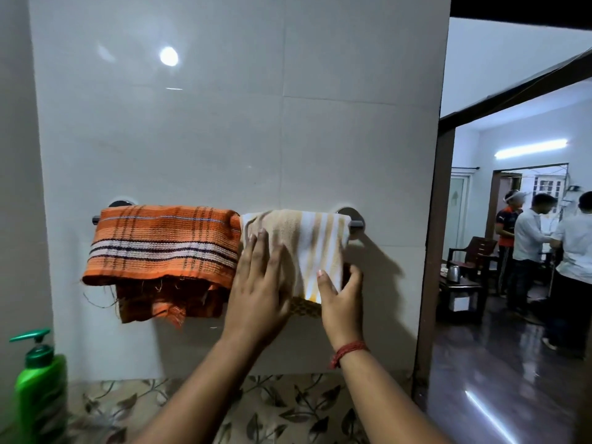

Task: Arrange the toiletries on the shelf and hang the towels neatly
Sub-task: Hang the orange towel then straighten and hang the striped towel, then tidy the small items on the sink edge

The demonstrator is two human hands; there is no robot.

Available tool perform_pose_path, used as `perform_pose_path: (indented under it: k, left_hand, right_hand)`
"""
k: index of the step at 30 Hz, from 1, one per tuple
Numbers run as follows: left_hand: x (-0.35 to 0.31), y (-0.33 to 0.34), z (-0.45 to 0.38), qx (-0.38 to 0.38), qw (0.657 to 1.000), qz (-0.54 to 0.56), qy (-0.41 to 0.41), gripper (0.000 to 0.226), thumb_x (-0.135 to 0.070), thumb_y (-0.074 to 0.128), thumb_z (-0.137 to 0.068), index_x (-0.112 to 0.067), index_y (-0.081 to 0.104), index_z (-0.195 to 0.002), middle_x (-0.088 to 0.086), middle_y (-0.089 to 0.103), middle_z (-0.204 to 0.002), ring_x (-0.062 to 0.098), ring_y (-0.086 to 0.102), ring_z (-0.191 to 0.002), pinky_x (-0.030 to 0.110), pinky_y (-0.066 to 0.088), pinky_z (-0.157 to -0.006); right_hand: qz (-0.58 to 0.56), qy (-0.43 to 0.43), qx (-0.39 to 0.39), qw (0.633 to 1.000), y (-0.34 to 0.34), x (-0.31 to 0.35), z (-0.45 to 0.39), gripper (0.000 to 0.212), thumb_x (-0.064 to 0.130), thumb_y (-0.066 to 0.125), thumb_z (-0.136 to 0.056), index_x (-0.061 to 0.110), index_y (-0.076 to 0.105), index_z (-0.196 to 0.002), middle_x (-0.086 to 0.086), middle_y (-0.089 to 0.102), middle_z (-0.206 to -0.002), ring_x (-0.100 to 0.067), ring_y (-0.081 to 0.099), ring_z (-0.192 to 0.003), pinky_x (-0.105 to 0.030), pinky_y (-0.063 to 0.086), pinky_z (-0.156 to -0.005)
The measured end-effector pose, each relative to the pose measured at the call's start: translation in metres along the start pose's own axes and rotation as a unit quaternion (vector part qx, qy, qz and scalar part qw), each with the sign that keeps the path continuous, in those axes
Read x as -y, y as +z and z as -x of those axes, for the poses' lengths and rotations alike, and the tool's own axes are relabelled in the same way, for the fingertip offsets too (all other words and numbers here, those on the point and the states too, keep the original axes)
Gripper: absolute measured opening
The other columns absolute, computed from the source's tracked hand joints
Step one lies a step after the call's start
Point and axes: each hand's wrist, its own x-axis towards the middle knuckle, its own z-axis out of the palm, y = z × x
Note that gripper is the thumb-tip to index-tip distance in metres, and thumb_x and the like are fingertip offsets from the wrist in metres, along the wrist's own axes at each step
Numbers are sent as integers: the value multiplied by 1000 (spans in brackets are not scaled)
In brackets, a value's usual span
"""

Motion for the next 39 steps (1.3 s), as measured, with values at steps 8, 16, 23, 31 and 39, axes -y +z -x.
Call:
perform_pose_path:
  k: [8, 16, 23, 31, 39]
  left_hand:
    - [7, 42, 69, 96, 990, -42, -91, 82, -37, 54, -93, -25, 7, -160, 6, -8, -168, 33, 34, -144, 46, 50, -100]
    - [29, 67, 146, 218, 941, -200, -167, 71, -56, 28, -101, -25, 1, -159, 8, -5, -168, 30, 7, -154, 53, 22, -121]
    - [4, 61, 220, 294, 870, -256, -303, 69, -61, 21, -101, -28, 4, -159, 6, -7, -168, 27, 0, -155, 54, 11, -122]
    - [-39, 1, 359, 371, 747, -298, -464, 80, -68, -5, -90, -29, 2, -159, 3, -13, -166, 28, -8, -155, 58, 0, -121]
    - [-59, -76, 448, 368, 647, -317, -588, 86, -71, -15, -81, -31, -12, -157, 1, -22, -165, 27, -16, -154, 58, -5, -121]
  right_hand:
    - [29, 58, 105, 992, -7, -51, 27, 16, 34, 58, -98, 25, 51, -109, 21, 57, -88, -2, 57, -82, -13, 40, -69]
    - [49, 130, 286, 948, 5, -123, 78, 25, 33, 54, -100, 19, 54, -121, 0, 62, -99, -22, 62, -90, -28, 44, -73]
    - [154, 66, 522, 836, 14, -175, 137, 52, 44, 54, -97, 9, 47, -135, -16, 50, -140, -31, 52, -125, -38, 46, -99]
    - [250, -105, 713, 647, -4, -197, 254, 74, 62, 39, -95, 24, 19, -155, -1, 12, -165, -26, 15, -150, -49, 18, -119]
    - [212, -166, 778, 568, 11, -165, 350, 73, 60, 36, -98, 25, 13, -157, -1, 6, -167, -24, 8, -153, -51, 15, -120]
